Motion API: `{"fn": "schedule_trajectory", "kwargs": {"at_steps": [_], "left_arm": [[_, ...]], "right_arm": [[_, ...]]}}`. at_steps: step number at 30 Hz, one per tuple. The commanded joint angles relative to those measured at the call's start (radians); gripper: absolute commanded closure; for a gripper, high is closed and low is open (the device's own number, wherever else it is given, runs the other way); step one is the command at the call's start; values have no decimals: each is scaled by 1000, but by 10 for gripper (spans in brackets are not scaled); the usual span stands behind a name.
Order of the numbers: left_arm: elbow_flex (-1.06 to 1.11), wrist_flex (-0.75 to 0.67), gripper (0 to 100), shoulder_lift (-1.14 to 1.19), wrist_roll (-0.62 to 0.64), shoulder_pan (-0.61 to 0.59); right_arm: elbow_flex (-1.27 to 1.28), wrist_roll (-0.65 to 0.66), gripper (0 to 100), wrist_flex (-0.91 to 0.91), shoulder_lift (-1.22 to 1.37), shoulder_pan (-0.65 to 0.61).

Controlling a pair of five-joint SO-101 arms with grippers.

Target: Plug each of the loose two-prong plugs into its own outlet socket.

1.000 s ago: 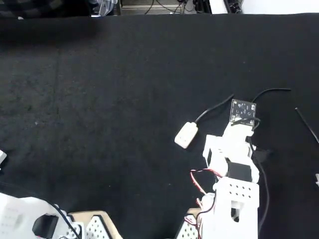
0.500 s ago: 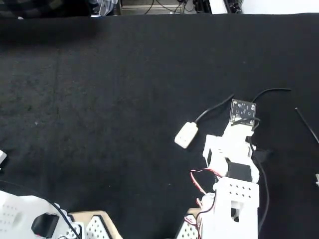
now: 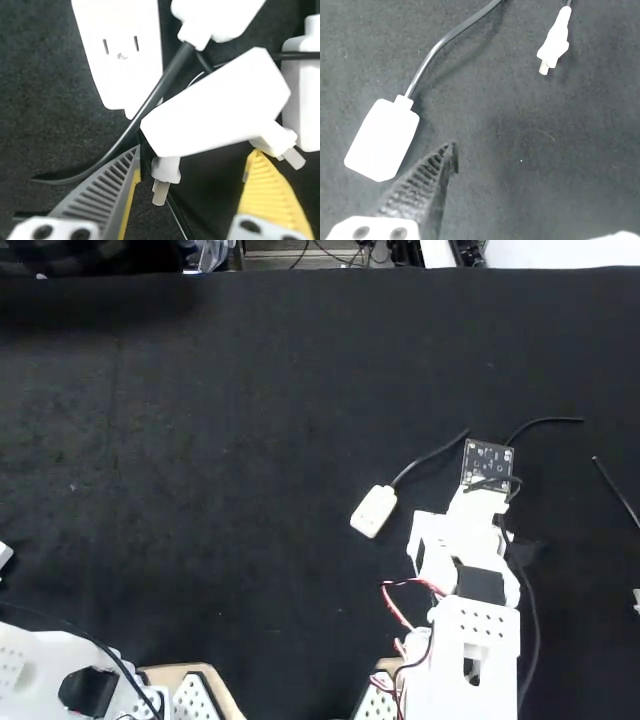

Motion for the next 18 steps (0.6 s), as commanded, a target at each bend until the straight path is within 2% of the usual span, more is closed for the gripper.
{"fn": "schedule_trajectory", "kwargs": {"at_steps": [1, 18], "left_arm": [[-10, -6, 680, 0, 2, 33], [-5, -5, 695, 6, 2, 45]], "right_arm": [[-4, 2, 390, -15, -15, -15], [-4, 2, 390, -15, -15, -15]]}}
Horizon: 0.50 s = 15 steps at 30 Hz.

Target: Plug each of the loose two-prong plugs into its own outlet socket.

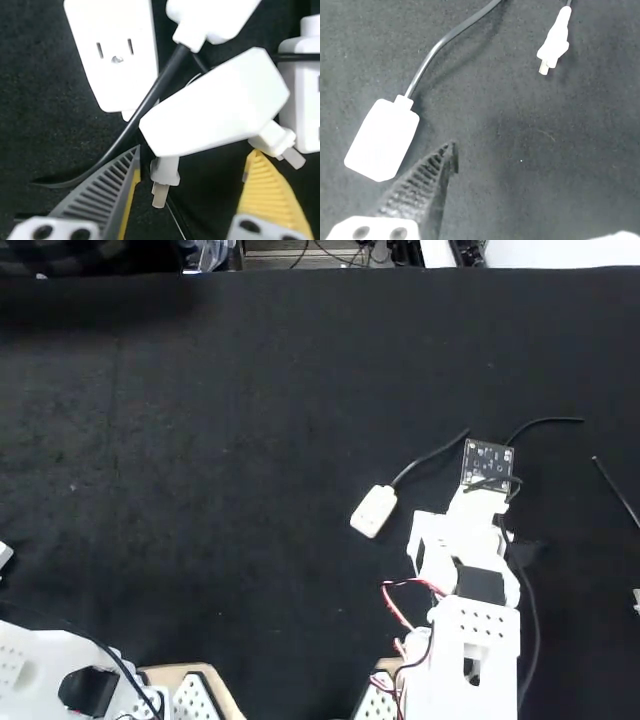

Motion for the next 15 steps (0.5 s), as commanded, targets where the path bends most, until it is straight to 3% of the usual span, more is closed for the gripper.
{"fn": "schedule_trajectory", "kwargs": {"at_steps": [1, 8, 15], "left_arm": [[4, -5, 723, 3, 0, 27], [18, -6, 965, 3, -9, 35], [18, -2, 964, 3, -9, 35]], "right_arm": [[-4, 2, 390, -15, -15, -15], [-4, 2, 390, -15, -15, -15], [-4, 2, 390, -15, -15, -15]]}}
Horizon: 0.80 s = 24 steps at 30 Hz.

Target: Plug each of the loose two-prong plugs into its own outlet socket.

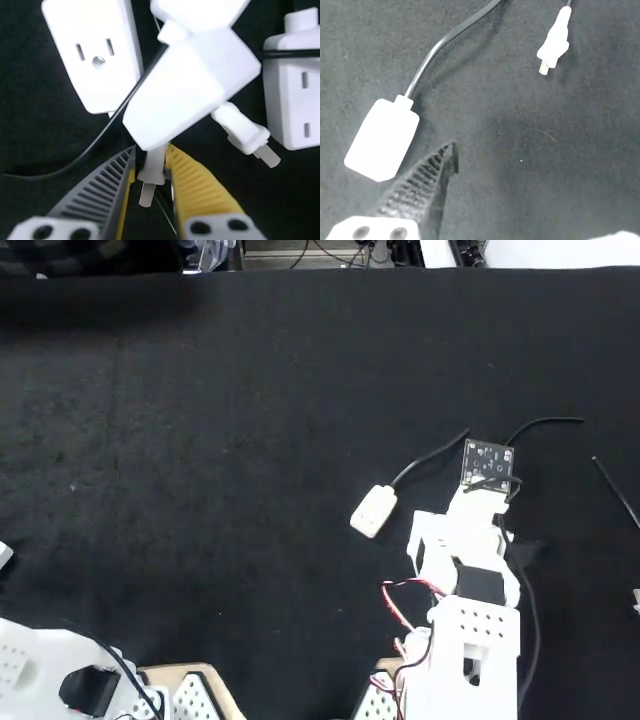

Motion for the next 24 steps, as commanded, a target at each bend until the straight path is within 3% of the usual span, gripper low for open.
{"fn": "schedule_trajectory", "kwargs": {"at_steps": [1, 4, 13, 24], "left_arm": [[5, 0, 964, 2, -6, 19], [7, 25, 964, -6, -6, 51], [-4, 285, 965, -135, -5, 194], [-4, 446, 965, -465, -52, 193]], "right_arm": [[-4, 2, 390, -15, -15, -15], [-4, 2, 390, -15, -15, -15], [-4, 2, 390, -15, -15, -15], [-1, 0, 390, -32, -15, -15]]}}
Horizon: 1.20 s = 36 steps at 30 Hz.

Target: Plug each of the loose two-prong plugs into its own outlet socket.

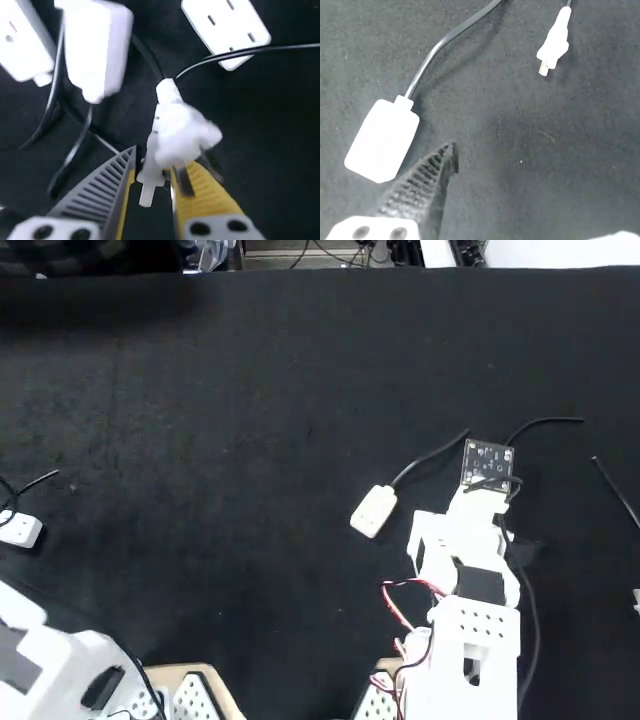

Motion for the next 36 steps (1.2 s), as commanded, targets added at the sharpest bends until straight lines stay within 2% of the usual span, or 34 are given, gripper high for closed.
{"fn": "schedule_trajectory", "kwargs": {"at_steps": [1, 8, 11, 16, 20, 25, 28, 33, 36], "left_arm": [[-22, 101, 965, -146, -69, 7], [-21, 218, 965, -269, -97, 104], [-8, 265, 965, -330, -95, 222], [50, 269, 972, -499, -86, 415], [2, 269, 972, -617, 12, 539], [4, 265, 971, -641, 114, 766], [64, 181, 972, -654, 161, 912], [180, 14, 972, -654, 170, 1158], [309, -157, 972, -663, 170, 1273]], "right_arm": [[4, 0, 390, -31, -15, -15], [5, 0, 390, -32, -15, -15], [5, 0, 390, -32, -15, -15], [5, 0, 390, -34, -15, -14], [4, 0, 390, -34, -15, -12], [1, 0, 390, -34, -16, -8], [-1, 0, 390, -34, -16, -8], [-12, 0, 395, -34, -16, -5], [-19, 0, 465, -34, -16, -5]]}}
